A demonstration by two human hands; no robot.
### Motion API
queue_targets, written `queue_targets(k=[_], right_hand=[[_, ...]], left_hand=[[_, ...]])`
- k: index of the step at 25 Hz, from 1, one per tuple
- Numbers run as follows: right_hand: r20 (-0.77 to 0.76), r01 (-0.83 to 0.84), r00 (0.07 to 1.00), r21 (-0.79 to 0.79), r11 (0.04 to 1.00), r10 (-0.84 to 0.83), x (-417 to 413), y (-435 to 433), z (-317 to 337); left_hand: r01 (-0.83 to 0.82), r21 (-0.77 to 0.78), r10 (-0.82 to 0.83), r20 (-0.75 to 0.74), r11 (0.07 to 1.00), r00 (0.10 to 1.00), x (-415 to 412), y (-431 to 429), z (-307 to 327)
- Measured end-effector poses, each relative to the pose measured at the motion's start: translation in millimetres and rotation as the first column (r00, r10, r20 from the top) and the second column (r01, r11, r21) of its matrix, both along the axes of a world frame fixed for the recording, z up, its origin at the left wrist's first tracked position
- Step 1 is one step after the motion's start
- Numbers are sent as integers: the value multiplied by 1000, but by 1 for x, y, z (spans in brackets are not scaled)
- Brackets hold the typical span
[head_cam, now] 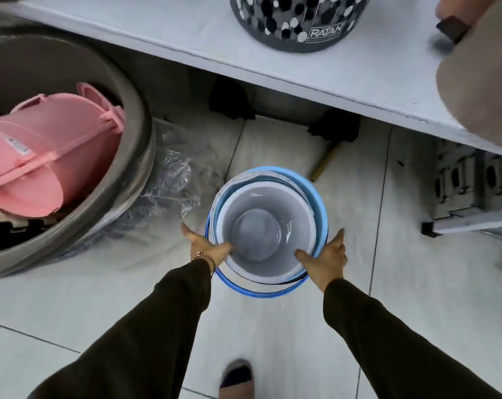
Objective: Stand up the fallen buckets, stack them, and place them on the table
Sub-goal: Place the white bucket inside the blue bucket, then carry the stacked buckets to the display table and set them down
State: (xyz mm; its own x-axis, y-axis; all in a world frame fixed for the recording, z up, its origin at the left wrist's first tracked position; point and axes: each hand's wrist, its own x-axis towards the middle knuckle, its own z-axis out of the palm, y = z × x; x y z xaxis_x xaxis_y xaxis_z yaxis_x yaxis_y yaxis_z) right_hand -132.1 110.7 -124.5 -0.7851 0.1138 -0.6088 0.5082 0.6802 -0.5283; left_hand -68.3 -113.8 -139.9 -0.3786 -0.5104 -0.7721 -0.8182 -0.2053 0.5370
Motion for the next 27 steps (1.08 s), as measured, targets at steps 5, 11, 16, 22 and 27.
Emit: queue_targets(k=[5,11,16,22,27], right_hand=[[6,118,993,-196,974,-119,-11,5,-25],[-12,33,999,-108,994,-35,-14,6,-24],[40,6,999,-75,997,-3,-8,6,-11],[52,12,999,-37,999,-10,30,26,56],[-56,14,998,-59,998,-17,67,45,170]], left_hand=[[82,57,-80,-36,995,996,-7,-16,-28],[231,-34,-226,112,972,968,-8,-19,-24],[139,-154,-127,82,978,988,-4,-7,3],[100,-218,-103,-3,971,995,36,19,63],[97,-285,-131,-102,953,986,74,39,178]])
